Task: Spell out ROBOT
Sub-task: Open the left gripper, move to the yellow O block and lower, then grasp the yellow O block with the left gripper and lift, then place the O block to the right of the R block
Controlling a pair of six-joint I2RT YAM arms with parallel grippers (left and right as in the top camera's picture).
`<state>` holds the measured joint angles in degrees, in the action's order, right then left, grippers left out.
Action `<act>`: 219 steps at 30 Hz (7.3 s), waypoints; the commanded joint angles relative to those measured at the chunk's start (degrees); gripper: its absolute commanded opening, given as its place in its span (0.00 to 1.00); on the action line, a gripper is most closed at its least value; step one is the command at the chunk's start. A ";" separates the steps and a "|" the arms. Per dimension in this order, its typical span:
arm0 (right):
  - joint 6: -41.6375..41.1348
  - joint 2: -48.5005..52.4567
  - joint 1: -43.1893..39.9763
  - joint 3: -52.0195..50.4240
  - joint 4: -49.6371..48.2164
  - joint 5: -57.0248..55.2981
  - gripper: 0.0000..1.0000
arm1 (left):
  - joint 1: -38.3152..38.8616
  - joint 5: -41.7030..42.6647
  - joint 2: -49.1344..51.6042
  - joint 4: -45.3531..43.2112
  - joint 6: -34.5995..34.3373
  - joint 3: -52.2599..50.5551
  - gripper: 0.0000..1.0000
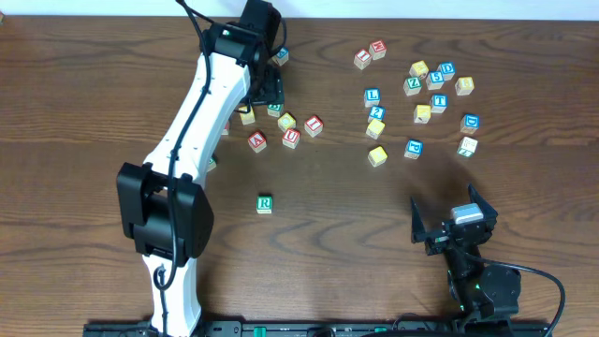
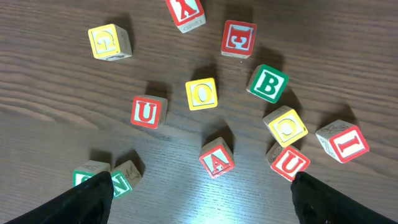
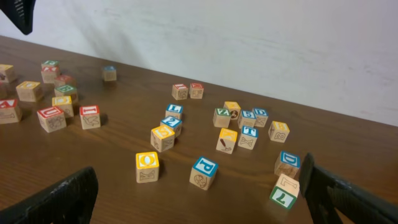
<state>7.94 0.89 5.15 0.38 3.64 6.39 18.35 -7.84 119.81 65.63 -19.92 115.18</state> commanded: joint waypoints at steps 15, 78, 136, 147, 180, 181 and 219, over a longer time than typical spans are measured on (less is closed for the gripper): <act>-0.63 -0.24 0.20 -0.04 0.24 -0.22 0.99 | -6.54 11.08 2.95 2.05 1.25 0.87 0.89; -0.63 -0.24 0.20 -0.04 0.24 -0.22 0.99 | -4.66 5.66 12.90 -8.63 -2.91 -3.13 0.64; -0.63 -0.24 0.20 -0.04 0.24 -0.22 0.99 | -4.66 5.70 16.26 -14.97 -2.91 -5.18 0.37; -0.63 -0.24 0.20 -0.04 0.24 -0.22 0.99 | -4.66 5.66 12.90 -15.19 -2.86 -4.94 0.38; -0.63 -0.24 0.20 -0.04 0.24 -0.22 0.99 | 8.33 2.21 -27.06 3.43 -4.68 -22.25 0.08; -0.63 -0.24 0.20 -0.04 0.24 -0.22 0.99 | 9.92 2.23 -28.59 -0.37 -6.38 -28.17 0.08; -0.63 -0.24 0.20 -0.04 0.24 -0.22 0.99 | 24.48 -1.73 -25.07 -32.83 -18.53 -60.78 0.08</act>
<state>7.94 0.91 5.15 0.38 3.64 6.39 42.81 -7.68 94.32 32.91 -38.79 55.13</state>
